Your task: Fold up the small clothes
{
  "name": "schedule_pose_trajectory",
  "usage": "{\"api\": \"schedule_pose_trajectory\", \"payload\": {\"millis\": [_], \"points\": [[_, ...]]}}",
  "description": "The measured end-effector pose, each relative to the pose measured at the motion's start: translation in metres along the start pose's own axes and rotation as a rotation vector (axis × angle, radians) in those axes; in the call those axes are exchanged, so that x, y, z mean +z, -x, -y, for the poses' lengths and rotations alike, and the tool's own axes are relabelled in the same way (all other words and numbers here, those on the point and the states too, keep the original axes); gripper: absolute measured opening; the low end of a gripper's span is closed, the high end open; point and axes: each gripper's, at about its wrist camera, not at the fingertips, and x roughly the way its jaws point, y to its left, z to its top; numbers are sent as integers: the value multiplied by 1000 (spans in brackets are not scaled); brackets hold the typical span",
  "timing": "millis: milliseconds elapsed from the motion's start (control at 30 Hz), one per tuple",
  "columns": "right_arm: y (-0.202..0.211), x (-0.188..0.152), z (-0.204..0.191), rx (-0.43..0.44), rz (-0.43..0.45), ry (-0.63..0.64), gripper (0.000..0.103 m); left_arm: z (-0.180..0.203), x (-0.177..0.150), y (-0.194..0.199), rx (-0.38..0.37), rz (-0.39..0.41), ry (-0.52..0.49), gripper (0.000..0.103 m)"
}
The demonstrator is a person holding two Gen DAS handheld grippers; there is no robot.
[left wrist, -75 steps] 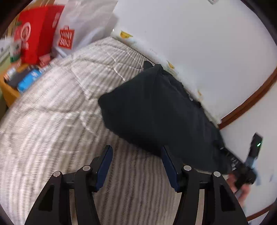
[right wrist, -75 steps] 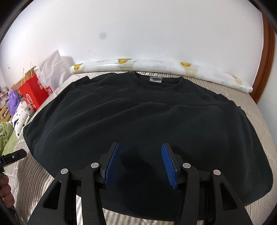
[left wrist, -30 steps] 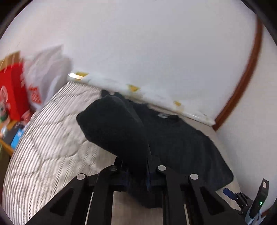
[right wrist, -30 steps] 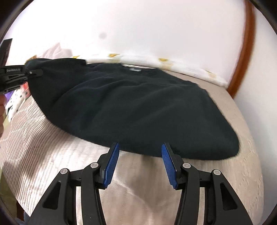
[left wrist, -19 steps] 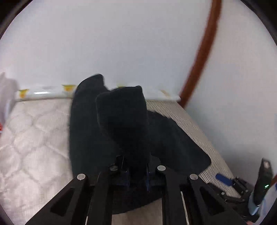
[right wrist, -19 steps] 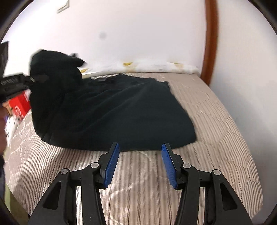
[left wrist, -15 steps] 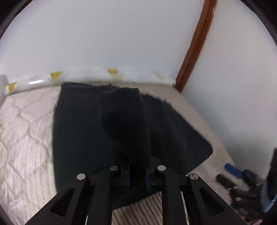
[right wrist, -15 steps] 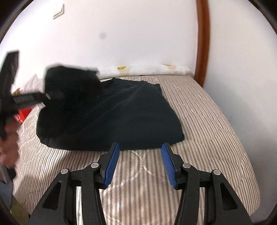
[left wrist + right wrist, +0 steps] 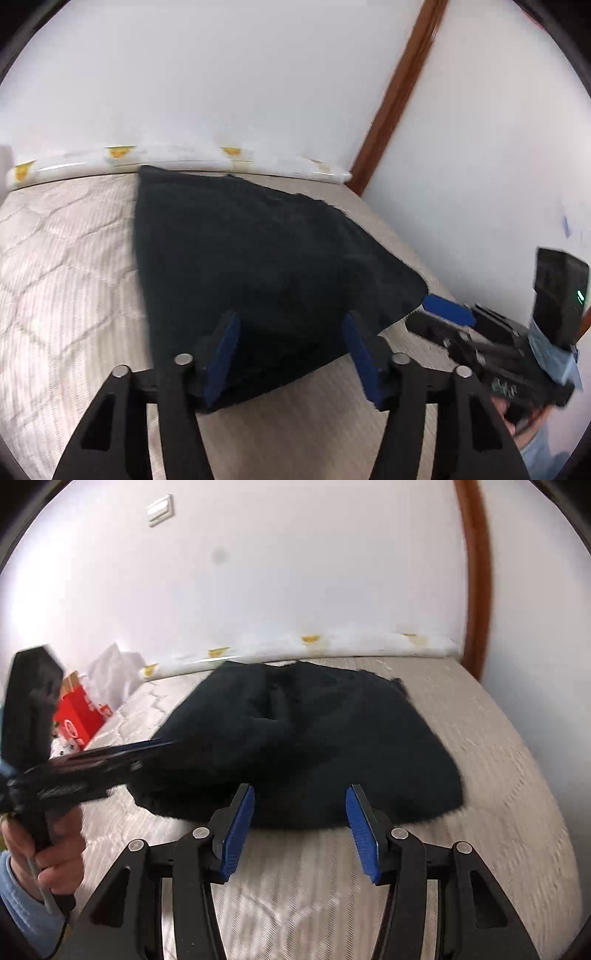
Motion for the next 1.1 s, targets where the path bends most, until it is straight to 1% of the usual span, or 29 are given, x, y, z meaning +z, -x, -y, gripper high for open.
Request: {"api": "schedule_pose_trajectory", "payload": {"millis": [100, 133, 200, 300, 367, 500, 567, 600, 633, 667, 700, 733, 767, 800, 900, 933, 1000, 1100], "points": [[-22, 6, -9, 54, -29, -19, 57, -21, -11, 11, 82, 4, 5, 61], [-28, 8, -10, 59, -39, -32, 57, -29, -17, 14, 100, 1, 14, 63], [-43, 11, -12, 75, -55, -68, 58, -45, -28, 14, 110, -18, 50, 64], [-63, 16, -12, 103, -59, -120, 58, -59, -42, 5, 112, -62, 92, 69], [-75, 17, -10, 99, -58, -150, 58, -61, -47, -1, 111, -79, 95, 69], [-99, 24, -5, 140, -80, -240, 58, -58, -46, -15, 82, -83, 88, 69], [-113, 30, -4, 163, -92, -278, 60, -55, -44, -22, 60, -85, 106, 69], [-120, 33, -4, 172, -103, -294, 59, -54, -44, -27, 46, -84, 131, 70], [-125, 36, -5, 179, -111, -303, 53, -52, -43, -33, 47, -87, 144, 73], [-129, 38, -6, 193, -115, -307, 48, -50, -43, -36, 56, -89, 144, 73], [-133, 40, -8, 210, -118, -304, 35, -48, -42, -41, 78, -90, 136, 73], [-136, 43, -11, 224, -122, -289, 24, -47, -42, -41, 90, -83, 130, 73], [-136, 45, -14, 231, -117, -269, 22, -44, -39, -45, 103, -84, 128, 73], [-131, 48, -14, 223, -92, -251, 18, -44, -38, -47, 116, -88, 127, 73], [-106, 57, -10, 186, 17, -179, 14, -45, -36, -48, 136, -94, 125, 73], [-100, 61, -8, 172, 39, -159, 13, -44, -34, -50, 142, -106, 124, 73], [-85, 65, 3, 113, 82, -131, 13, -41, -30, -52, 142, -115, 129, 73], [-64, 71, 29, 45, 133, -132, 12, -32, -24, -56, 138, -111, 113, 73]]}}
